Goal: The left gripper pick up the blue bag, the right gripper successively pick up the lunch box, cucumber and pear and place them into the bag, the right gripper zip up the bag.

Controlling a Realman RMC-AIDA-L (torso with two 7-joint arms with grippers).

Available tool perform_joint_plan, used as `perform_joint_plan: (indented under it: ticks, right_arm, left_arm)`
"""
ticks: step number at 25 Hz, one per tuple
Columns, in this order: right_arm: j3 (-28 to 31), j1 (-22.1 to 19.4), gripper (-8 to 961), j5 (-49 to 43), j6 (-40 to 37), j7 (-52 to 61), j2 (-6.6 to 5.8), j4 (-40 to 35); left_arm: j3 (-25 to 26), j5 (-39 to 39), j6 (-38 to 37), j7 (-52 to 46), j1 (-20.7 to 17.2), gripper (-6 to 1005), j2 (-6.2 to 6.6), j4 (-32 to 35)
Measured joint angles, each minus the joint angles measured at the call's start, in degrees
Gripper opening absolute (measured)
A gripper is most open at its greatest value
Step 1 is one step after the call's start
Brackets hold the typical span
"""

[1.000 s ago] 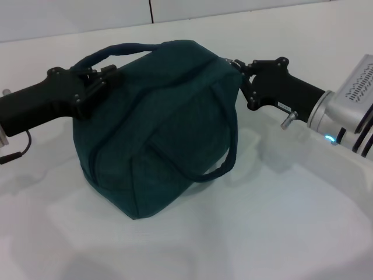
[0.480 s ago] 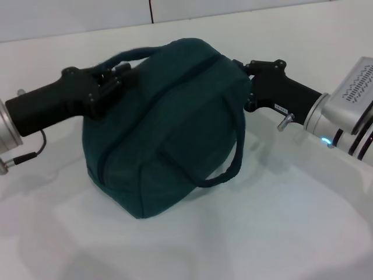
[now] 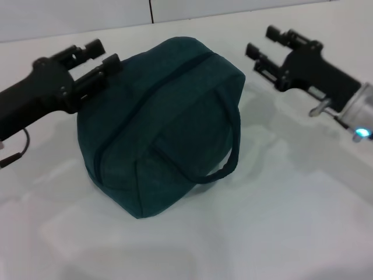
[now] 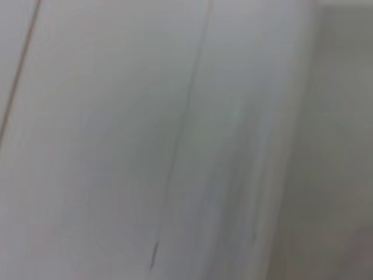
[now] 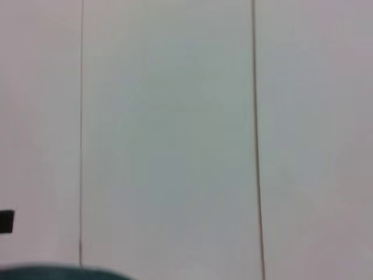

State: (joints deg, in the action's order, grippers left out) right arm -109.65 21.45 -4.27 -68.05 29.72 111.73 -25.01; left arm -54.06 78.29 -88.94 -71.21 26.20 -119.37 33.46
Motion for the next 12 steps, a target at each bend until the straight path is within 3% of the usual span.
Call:
perform_joint_plan:
  ticks: [3, 8, 10, 12]
  right_arm:
    - [0.28, -0.85, 482, -5.19, -3.73, 7.91, -3.37, -2.6]
    - [3.94, -0.59, 537, -24.97, -11.09, 26.78, -10.81, -11.21]
    - [9.09, -0.39, 536, -35.25, -14.4, 34.48, -12.08, -14.87]
    - [15.17, -0.33, 534, -44.33, -17.83, 40.3, -11.95, -18.29]
  left_arm:
    - [-0.42, -0.37, -4.12, 1.9, -0.54, 467, 0.27, 0.58]
    - [-0.78, 7.4, -8.75, 1.67, -0.5, 617, 1.03, 3.97]
    - [-0.81, 10.67, -9.57, 0.29, -0.35, 677, 1.14, 5.88]
    - [-0.86, 13.62, -10.09, -1.51, -0.26, 714, 1.22, 7.5]
